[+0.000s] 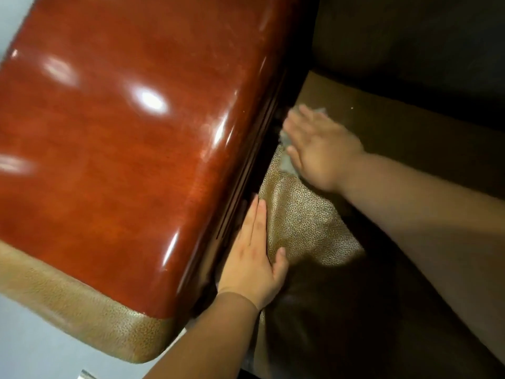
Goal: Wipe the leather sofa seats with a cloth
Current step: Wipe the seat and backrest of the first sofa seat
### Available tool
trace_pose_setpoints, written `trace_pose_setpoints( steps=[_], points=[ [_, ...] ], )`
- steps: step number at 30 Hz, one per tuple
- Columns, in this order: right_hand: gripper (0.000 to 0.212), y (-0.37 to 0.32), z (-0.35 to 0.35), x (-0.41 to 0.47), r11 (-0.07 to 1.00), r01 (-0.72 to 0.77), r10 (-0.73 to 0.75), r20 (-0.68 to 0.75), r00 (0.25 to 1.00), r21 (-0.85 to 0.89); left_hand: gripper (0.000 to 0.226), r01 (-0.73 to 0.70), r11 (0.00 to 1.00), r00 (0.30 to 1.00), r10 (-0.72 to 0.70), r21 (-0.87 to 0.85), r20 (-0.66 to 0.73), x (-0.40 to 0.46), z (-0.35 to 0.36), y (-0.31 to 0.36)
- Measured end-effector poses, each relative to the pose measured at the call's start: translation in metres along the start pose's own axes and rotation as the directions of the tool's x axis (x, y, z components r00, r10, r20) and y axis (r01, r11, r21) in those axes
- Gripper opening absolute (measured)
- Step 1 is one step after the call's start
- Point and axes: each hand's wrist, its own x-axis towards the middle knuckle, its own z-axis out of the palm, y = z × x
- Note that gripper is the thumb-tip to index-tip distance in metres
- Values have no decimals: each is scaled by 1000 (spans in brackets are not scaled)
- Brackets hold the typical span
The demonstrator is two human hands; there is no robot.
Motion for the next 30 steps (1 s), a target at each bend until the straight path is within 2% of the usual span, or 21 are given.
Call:
trace_pose_setpoints(
  steps=[3, 5, 8, 10, 12, 14, 16, 18, 19, 22, 25, 27, 28, 30],
  points=[
    [61, -5, -1, 42, 968, -249, 249, 30, 968, 19, 91, -2, 1000, 1000, 2, -27, 11, 0, 2, -1],
    [59, -29, 6, 31, 968, -249, 250, -29, 968, 15, 90, -5, 1000, 1000, 5, -31, 23, 0, 1, -1],
    [56, -63, 17, -30, 998, -63, 65, -92, 994, 27, 88, 7, 1000, 999, -7, -1, 35, 1, 1, 1],
    [56, -64, 16, -61, 993, 111, -111, -27, 993, 26, 87, 6, 1000, 1000, -6, 10, 28, 1, 3, 1],
    [58, -43, 10, -54, 977, 212, -212, 36, 977, 7, 88, 11, 1000, 1000, -11, -3, 9, 1, 4, 0],
    [62, -18, 6, -25, 990, 140, -140, -10, 990, -31, 89, 13, 1000, 1000, -13, -10, -1, 1, 4, -1],
    [74, 1, 2, 10, 998, -59, 59, -22, 998, -3, 89, 3, 1000, 1000, -3, -9, -10, 1, 3, 0],
    [70, -10, 5, 26, 978, -206, 206, -8, 978, 15, 87, -5, 1000, 1000, 5, -15, -22, 1, 3, -1],
    [64, -23, 9, 23, 977, -213, 214, -24, 977, 32, 87, -7, 1000, 1000, 7, -14, -23, 0, 4, -1],
    [59, -59, 21, -28, 998, -39, 45, -100, 994, 55, 85, -9, 1000, 1000, 9, 11, -15, 0, 5, -2],
    [61, -71, 23, -79, 981, 193, -191, -46, 981, 38, 82, -8, 999, 999, 9, 33, -37, 0, 8, -3],
    [57, -53, 19, -69, 956, 294, -294, 12, 956, 1, 83, 2, 1000, 999, -2, 17, -48, 0, 9, -3],
    [53, -41, 18, -56, 956, 293, -293, -9, 956, -33, 85, 4, 1000, 999, -4, 5, -41, 0, 9, -3],
    [53, -17, 12, -27, 993, 116, -116, -53, 992, -12, 87, -5, 1000, 999, 5, -12, -37, 0, 7, -4]
  ],
)
